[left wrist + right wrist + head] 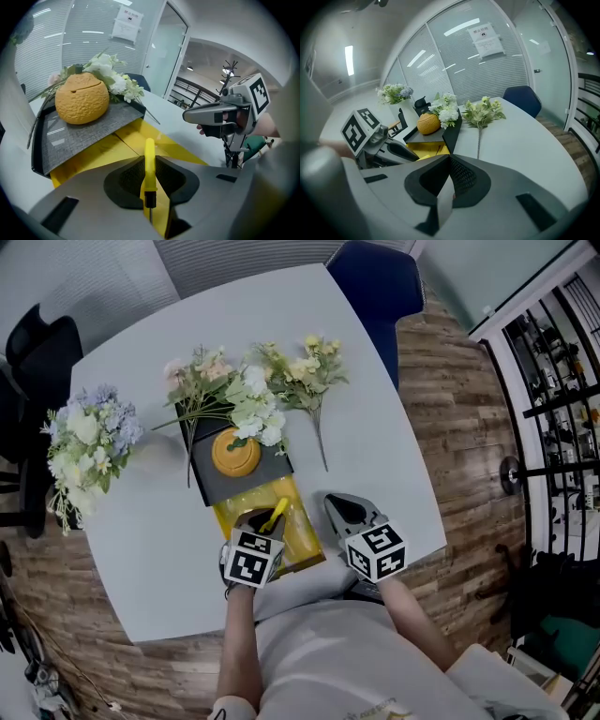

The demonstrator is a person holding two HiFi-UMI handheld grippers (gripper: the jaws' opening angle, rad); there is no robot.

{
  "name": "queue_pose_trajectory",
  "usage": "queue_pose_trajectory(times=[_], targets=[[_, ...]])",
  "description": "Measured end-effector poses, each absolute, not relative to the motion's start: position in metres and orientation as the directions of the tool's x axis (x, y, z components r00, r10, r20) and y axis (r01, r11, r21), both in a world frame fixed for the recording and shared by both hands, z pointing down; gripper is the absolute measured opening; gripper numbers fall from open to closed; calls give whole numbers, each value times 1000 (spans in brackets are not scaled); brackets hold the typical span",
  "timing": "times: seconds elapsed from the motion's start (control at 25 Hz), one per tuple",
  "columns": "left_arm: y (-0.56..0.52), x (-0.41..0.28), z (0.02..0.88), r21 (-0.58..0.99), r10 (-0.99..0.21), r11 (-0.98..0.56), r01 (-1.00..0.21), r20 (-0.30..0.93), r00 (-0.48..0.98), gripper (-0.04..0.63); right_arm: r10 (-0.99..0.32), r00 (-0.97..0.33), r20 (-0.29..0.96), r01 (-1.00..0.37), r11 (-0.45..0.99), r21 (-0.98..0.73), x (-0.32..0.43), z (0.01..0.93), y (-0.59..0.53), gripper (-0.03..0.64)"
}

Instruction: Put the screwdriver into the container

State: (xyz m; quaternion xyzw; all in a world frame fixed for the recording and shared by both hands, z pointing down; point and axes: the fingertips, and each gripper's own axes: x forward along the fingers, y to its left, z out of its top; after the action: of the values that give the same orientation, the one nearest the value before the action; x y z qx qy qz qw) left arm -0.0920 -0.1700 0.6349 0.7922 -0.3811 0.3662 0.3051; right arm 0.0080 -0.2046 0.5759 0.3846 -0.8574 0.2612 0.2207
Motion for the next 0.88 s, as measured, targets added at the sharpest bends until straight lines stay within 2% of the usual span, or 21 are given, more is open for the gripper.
queue_pose_trajectory(times=[0.44, 0.88], targets=[[-172, -80, 652, 214, -321, -547, -809, 840, 438, 69, -544, -591, 596, -790, 540, -291, 22, 586, -208, 15], [-170, -84, 663, 160, -293, -568, -807, 877, 381, 71, -544, -591, 596, -791, 536, -296, 25, 587, -206, 16]])
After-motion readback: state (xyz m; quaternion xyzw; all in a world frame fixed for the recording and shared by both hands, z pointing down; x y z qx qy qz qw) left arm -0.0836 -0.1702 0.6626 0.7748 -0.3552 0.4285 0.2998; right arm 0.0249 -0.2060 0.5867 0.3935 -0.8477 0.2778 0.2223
